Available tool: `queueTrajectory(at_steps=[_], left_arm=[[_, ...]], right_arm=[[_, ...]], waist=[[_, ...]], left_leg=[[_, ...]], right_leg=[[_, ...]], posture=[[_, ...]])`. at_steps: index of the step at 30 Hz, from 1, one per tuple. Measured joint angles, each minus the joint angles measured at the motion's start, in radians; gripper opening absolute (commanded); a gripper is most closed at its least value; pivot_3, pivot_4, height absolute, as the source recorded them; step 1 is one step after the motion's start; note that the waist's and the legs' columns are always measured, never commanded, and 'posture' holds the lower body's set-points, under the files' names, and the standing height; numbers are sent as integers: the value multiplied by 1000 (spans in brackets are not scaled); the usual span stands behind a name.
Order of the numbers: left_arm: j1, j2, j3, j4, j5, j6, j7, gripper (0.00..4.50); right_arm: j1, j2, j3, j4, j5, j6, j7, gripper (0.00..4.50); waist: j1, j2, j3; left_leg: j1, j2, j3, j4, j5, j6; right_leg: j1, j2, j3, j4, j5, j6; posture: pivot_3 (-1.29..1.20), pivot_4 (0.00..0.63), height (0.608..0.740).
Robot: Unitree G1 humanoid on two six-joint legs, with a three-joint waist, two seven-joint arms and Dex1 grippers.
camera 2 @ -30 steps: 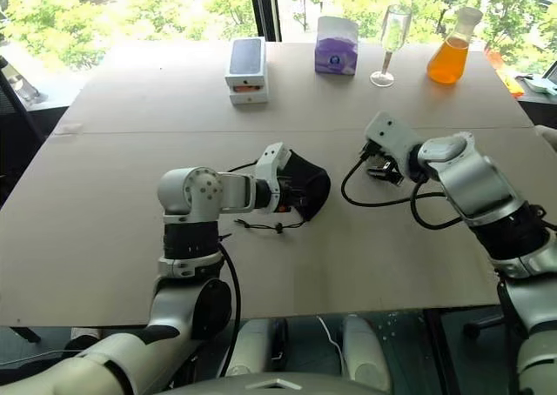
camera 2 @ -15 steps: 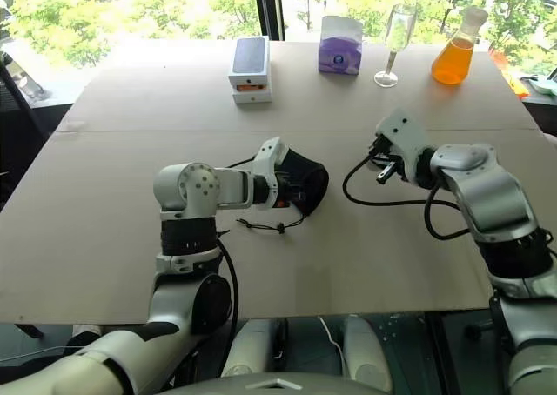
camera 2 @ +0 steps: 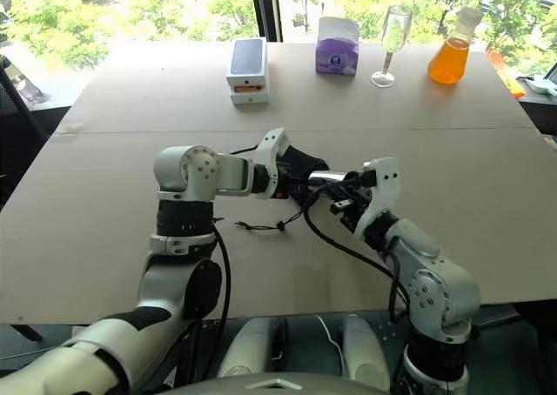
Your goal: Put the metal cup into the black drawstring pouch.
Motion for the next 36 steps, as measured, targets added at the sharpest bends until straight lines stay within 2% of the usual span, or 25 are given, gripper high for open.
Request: queueTrajectory(at_steps=[10,14,16,18,22,26,29,31,36], left_arm=[[-14,9,1,-2,-4,5,0,0],[-18,20,10,-18,-4,18,4,0],[-20,21,14,-20,-4,21,5,0],[-24,17,14,-24,-15,26,0,0],[-68,5,12,-41,-28,26,-6,0],[-106,-16,18,-43,-45,29,-11,0],[-112,-9,32,-39,-51,29,-17,0],[-117,-8,37,-38,-51,29,-17,0],[-133,-3,46,-45,-86,14,-16,0]], right_arm=[[10,-17,67,154,-27,-186,-3,44],[-20,36,47,208,-10,-217,-41,44],[-30,26,56,227,-15,-236,-43,44],[-42,-30,131,258,-88,-313,-24,44],[-48,-73,214,306,-167,-427,19,44],[-69,-119,342,385,-251,-599,122,44],[-89,-131,352,461,-266,-726,199,44],[-103,-123,351,494,-270,-756,202,44],[-172,23,221,660,-211,-823,109,44]], waist=[[-3,0,0],[-3,0,0],[-2,0,0],[-1,0,0],[-2,0,0],[-7,0,0],[-6,0,0],[-5,0,0],[-3,0,0]], left_leg=[[0,0,0,0,0,0],[0,1,0,0,0,0],[0,0,0,0,0,0],[0,0,0,0,0,0],[0,0,0,0,0,-1],[0,0,0,0,1,-2],[0,0,0,0,2,-3],[0,0,0,0,2,-3],[0,1,0,-1,2,-4]], right_leg=[[0,1,0,0,0,0],[0,1,0,0,0,0],[0,0,0,0,0,0],[0,0,0,0,0,0],[0,0,0,0,0,0],[0,1,1,0,0,0],[0,1,1,0,0,0],[0,1,0,0,0,0],[0,0,0,0,0,0]], posture=[[0,150,740],[0,150,740],[0,150,740],[0,150,740],[0,150,740],[0,150,740],[0,150,740],[0,150,740],[0,150,740]])
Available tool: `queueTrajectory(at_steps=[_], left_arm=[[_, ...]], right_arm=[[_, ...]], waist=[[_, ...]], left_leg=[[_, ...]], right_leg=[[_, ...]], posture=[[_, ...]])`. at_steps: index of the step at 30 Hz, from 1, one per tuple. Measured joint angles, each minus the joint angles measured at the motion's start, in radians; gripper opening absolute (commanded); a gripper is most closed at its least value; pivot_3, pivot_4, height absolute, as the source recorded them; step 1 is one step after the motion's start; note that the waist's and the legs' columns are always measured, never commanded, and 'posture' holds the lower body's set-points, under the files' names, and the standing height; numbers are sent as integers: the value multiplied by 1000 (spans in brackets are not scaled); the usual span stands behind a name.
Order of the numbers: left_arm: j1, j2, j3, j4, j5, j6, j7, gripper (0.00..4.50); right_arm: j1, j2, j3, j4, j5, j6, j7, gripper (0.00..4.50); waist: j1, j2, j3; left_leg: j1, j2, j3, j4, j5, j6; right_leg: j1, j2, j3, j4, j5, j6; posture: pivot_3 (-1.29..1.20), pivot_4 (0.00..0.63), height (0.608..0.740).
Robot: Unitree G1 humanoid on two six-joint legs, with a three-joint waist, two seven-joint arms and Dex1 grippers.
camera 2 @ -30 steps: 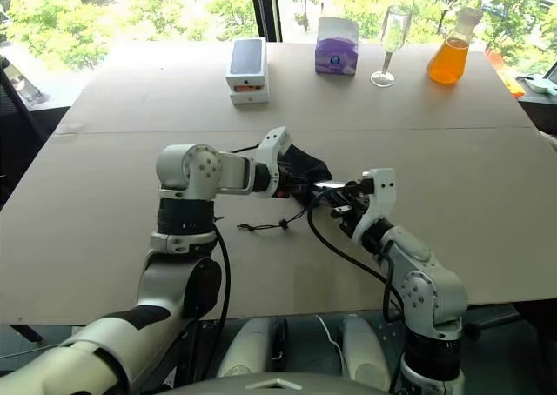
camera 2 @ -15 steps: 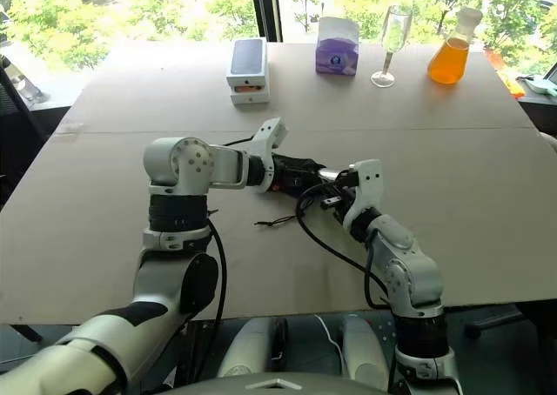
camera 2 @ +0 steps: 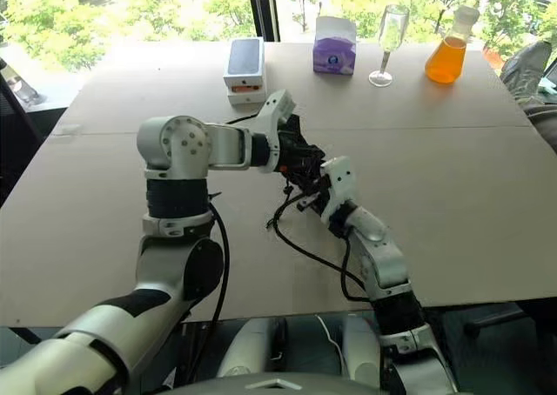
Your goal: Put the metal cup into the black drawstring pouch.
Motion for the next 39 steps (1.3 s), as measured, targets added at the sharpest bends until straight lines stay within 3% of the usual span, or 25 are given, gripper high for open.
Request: queueTrajectory(at_steps=[8,19,22,27,31,35,39], left_arm=[[32,-6,2,-14,-87,0,38,0],[19,-12,37,9,-88,16,80,0],[16,-13,47,13,-88,14,82,0],[19,-30,56,7,-96,-4,95,0],[34,-33,71,2,-120,-3,118,0],[41,-36,88,-7,-128,-23,153,0],[57,-46,106,-33,-159,-18,174,0]], right_arm=[[-18,52,-113,37,116,14,-29,44],[-41,-90,133,57,-165,-132,108,44],[-63,-87,129,86,-172,-151,112,44],[-127,5,6,149,-46,-93,74,44],[-132,-48,66,149,-109,-125,110,44],[-164,9,28,192,-93,-102,53,44],[-179,-44,68,183,-131,-142,112,44]], waist=[[1,0,0],[-1,0,0],[0,0,0],[1,0,0],[0,0,0],[-3,0,0],[3,0,0]], left_leg=[[0,0,0,-1,0,0],[0,-1,1,-1,0,0],[0,-1,0,-1,0,0],[0,0,0,-1,0,-1],[0,-1,0,-1,0,-1],[0,0,0,-1,1,-1],[-1,-1,0,-1,0,-1]], right_leg=[[0,-1,0,0,0,0],[0,0,0,0,0,0],[0,0,0,0,0,0],[0,-1,0,0,0,0],[0,-1,0,-1,0,0],[-1,-1,0,1,0,0],[0,-1,0,0,0,0]], posture=[[0,150,740],[0,150,740],[0,150,740],[0,150,740],[0,150,740],[0,150,740],[0,150,740]])
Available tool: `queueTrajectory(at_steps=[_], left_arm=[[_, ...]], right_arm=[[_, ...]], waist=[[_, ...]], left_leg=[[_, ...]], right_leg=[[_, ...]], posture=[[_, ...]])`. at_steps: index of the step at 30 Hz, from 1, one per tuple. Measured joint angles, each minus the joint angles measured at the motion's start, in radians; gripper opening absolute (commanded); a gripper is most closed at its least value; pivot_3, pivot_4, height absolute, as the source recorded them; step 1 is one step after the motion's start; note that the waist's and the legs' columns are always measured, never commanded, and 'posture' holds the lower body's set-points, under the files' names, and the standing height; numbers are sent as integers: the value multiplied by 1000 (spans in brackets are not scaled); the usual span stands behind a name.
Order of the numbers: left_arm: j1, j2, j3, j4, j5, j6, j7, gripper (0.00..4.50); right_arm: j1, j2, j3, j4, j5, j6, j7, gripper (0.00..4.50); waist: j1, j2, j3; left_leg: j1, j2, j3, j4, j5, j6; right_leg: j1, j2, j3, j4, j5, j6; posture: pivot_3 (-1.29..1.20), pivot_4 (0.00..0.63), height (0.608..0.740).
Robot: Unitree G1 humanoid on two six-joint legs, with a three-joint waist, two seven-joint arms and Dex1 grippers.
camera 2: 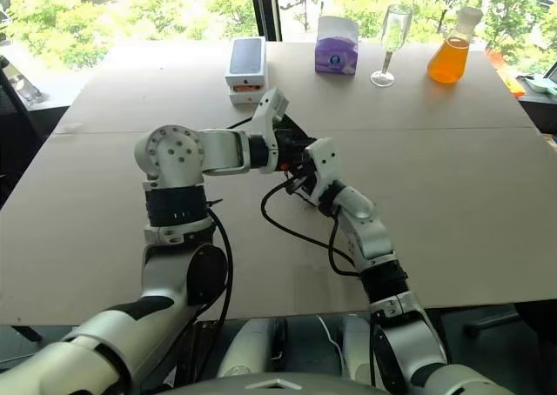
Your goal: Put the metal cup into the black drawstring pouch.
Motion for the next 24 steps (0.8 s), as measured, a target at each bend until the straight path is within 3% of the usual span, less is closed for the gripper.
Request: queueTrajectory(at_steps=[3,5,9,16,19,24], left_arm=[[3,-13,25,8,-1,26,6,0],[1,-32,59,30,3,19,32,0],[-16,-68,115,31,-15,-12,97,0],[-23,-169,348,89,-106,20,223,0],[-43,-168,373,102,-158,25,269,0],[-68,-176,443,114,-219,31,318,0]], right_arm=[[4,-37,28,6,-91,-36,-21,44],[-4,-1,9,38,-112,-41,-100,44],[-7,119,-86,61,43,-3,-128,44],[11,-15,21,33,-82,-82,-49,44],[16,-10,22,31,-85,-107,-46,44],[34,71,-40,-17,42,-29,-62,44]], waist=[[-1,0,0],[-3,0,0],[-5,0,0],[-1,-1,1],[-4,-1,1],[-3,-1,1]], left_leg=[[0,-1,0,0,0,0],[1,0,0,0,0,0],[1,1,0,-1,1,-1],[0,-1,-1,0,0,-1],[1,1,-1,-1,1,-1],[1,1,-1,-1,1,-2]], right_leg=[[0,0,0,0,0,0],[0,1,0,1,0,0],[-1,1,0,1,0,0],[0,-1,-1,0,0,0],[-1,1,-1,1,0,0],[0,1,0,1,0,0]], posture=[[0,150,740],[0,150,740],[0,150,740],[0,150,740],[0,150,740],[0,150,740]])
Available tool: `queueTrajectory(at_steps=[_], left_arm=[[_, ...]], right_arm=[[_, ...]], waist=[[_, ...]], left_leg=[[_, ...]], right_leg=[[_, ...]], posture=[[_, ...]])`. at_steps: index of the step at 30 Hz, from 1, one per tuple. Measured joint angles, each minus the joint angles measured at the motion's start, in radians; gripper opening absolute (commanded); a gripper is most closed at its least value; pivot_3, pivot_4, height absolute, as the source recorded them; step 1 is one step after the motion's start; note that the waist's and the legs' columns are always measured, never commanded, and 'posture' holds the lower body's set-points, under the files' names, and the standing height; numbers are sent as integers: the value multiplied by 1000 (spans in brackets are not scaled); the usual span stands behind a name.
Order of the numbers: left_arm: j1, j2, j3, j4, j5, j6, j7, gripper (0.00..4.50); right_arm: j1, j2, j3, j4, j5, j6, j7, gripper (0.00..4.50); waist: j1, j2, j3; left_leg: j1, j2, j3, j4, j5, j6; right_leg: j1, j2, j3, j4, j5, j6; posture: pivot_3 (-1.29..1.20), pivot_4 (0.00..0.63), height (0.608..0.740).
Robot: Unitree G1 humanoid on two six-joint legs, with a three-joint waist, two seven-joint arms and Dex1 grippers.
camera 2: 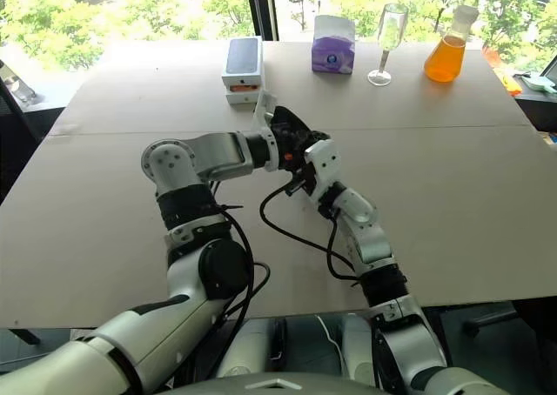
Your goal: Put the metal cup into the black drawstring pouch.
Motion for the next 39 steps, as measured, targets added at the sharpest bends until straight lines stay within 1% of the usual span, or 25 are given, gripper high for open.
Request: queueTrajectory(at_steps=[4,6,8,10,12,13,15,16,19,21,24,26,30,33,35,37,38,39], left_arm=[[46,1,-50,-18,-41,-2,21,0],[49,-1,-56,-19,-64,-5,37,0],[49,-4,-50,-22,-104,-6,73,0],[49,-4,-44,-22,-127,-5,97,0],[49,-4,-36,-22,-148,-5,118,0],[47,-5,-12,-19,-159,-5,133,0],[42,-6,34,-1,-171,-21,169,0],[42,-6,46,12,-171,-29,184,0],[42,-6,73,47,-176,-35,228,0],[42,-7,83,47,-209,-19,262,0],[43,-7,82,46,-251,-7,295,0],[44,-8,80,45,-288,-4,322,0],[51,-8,66,32,-392,-5,388,0],[66,-8,48,22,-485,-26,451,0],[83,-7,22,27,-534,-52,486,0],[85,-6,12,38,-547,-71,498,0],[86,-5,-7,72,-546,-97,503,0],[86,-5,-11,86,-545,-105,504,0]], right_arm=[[23,47,-52,-23,90,78,-35,44],[22,76,-81,-30,128,95,-58,44],[20,82,-107,-33,183,112,-77,44],[20,82,-114,-32,196,115,-83,44],[20,79,-95,-30,176,102,-72,44],[20,55,-43,-28,118,69,-46,44],[20,-38,84,-13,-29,-11,-1,44],[19,-65,110,0,-77,-40,9,44],[13,-89,144,51,-153,-103,21,44],[-16,-133,160,92,-203,-158,42,44],[-27,-152,160,108,-213,-185,68,44],[-30,-151,148,108,-188,-184,86,44],[-54,-59,46,107,-51,-91,77,44],[-69,-45,20,108,-25,-68,68,44],[-64,-59,46,107,-52,-86,81,44],[-56,-94,90,103,-101,-119,101,44],[-48,-149,145,103,-180,-169,128,44],[-47,-162,159,104,-205,-179,130,44]], waist=[[5,0,0],[4,0,0],[3,0,0],[3,0,0],[1,0,0],[-3,0,0],[-2,0,0],[-1,0,0],[3,-1,1],[3,-1,1],[3,-1,1],[3,-1,1],[0,-1,1],[5,-1,1],[7,-1,1],[7,-1,1],[8,-1,1],[7,-1,1]], left_leg=[[0,0,0,0,0,0],[0,0,0,0,0,0],[0,0,-1,0,0,0],[0,0,-1,0,0,0],[0,-1,0,0,0,0],[0,-1,0,0,0,0],[0,-2,0,0,0,0],[0,-2,0,0,0,0],[0,-2,0,0,0,0],[0,-2,0,1,0,0],[0,-1,0,0,0,0],[0,-1,-1,0,0,0],[0,0,0,0,0,0],[0,0,-1,0,0,0],[-1,-1,-1,1,0,0],[-1,-2,0,1,0,0],[0,-3,0,1,0,0],[0,-3,0,1,0,0]], right_leg=[[0,-2,-1,0,0,0],[0,-2,0,0,0,0],[0,-2,-1,0,0,0],[0,-2,-1,0,0,0],[0,-1,0,0,0,0],[0,-1,0,0,0,0],[0,0,0,0,0,0],[0,0,0,0,0,0],[0,0,0,0,0,0],[0,-1,0,-1,0,0],[0,0,0,0,0,0],[0,0,0,0,0,0],[0,0,0,0,0,0],[0,-2,-1,0,0,0],[0,-3,-1,0,0,0],[0,-3,-1,-1,0,0],[1,-2,-1,-1,0,0],[1,-2,-1,-1,0,0]], posture=[[0,150,740],[0,150,740],[0,150,740],[0,150,740],[0,150,740],[0,150,740],[0,150,740],[0,150,740],[0,150,740],[0,150,740],[0,150,740],[0,150,740],[0,150,740],[0,150,740],[0,150,740],[0,150,740],[0,150,740],[0,150,740]])
